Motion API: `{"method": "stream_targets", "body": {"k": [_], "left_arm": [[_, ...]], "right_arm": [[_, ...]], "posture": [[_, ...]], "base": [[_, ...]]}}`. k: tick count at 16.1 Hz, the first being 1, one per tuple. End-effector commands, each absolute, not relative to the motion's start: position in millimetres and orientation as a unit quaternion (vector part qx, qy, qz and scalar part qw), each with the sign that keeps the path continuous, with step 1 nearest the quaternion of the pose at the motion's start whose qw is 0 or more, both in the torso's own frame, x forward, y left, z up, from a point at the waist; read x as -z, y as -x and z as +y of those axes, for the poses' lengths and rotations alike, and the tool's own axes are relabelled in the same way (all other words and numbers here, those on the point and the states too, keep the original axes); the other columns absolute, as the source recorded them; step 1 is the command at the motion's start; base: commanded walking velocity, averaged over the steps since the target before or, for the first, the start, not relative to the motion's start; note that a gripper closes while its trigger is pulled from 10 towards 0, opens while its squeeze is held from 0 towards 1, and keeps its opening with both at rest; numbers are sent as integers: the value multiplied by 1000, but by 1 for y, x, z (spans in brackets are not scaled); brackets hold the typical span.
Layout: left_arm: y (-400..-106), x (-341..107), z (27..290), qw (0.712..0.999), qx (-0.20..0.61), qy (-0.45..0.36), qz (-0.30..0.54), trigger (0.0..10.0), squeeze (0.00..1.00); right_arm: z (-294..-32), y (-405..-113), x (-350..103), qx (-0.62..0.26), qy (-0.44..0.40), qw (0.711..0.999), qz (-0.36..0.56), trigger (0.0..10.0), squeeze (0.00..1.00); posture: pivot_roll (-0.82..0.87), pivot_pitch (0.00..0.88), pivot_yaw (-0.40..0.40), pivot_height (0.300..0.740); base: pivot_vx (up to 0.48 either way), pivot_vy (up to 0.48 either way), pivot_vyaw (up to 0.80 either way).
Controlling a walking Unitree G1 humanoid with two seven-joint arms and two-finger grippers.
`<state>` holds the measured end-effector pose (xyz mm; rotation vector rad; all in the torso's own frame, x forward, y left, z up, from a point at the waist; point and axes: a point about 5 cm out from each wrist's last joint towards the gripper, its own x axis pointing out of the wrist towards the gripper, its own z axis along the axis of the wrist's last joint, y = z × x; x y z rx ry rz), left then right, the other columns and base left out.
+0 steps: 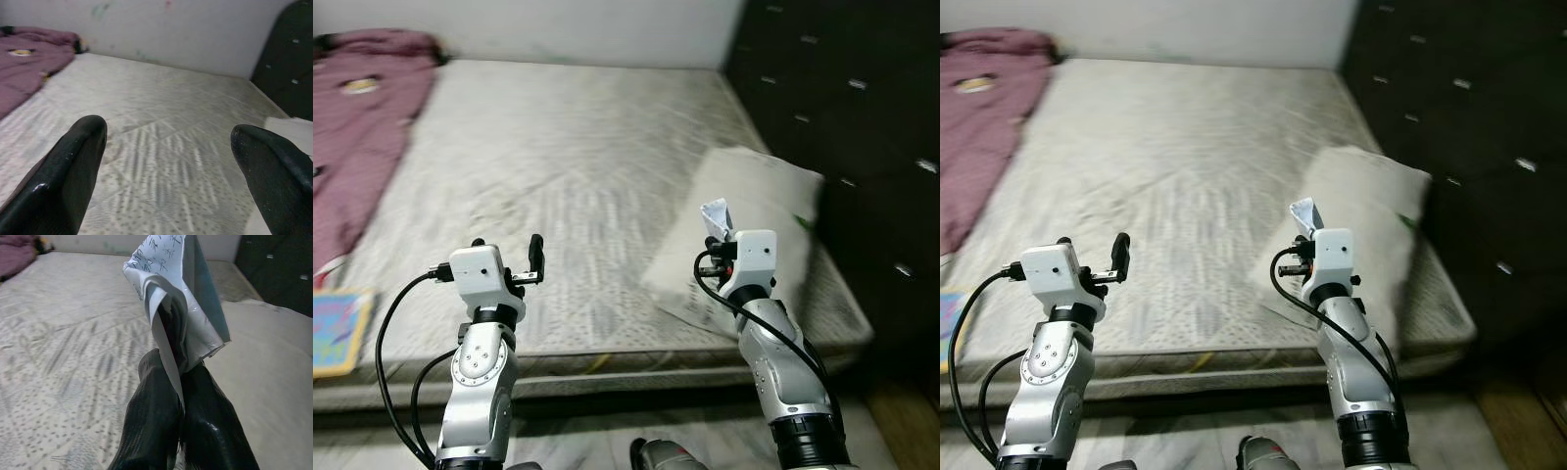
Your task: Clean up the room
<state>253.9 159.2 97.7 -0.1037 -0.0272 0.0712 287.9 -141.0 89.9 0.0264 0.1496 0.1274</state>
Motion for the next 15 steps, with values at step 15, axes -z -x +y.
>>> {"method": "stream_targets", "body": {"k": [15], "left_arm": [[-255, -98, 159, 998, -31, 57, -13, 10000, 0]], "right_arm": [[-142, -289, -89, -67, -13, 994, 80, 10000, 0]], "posture": [[-35, 0, -41, 740]], "base": [[0, 315, -32]]}}
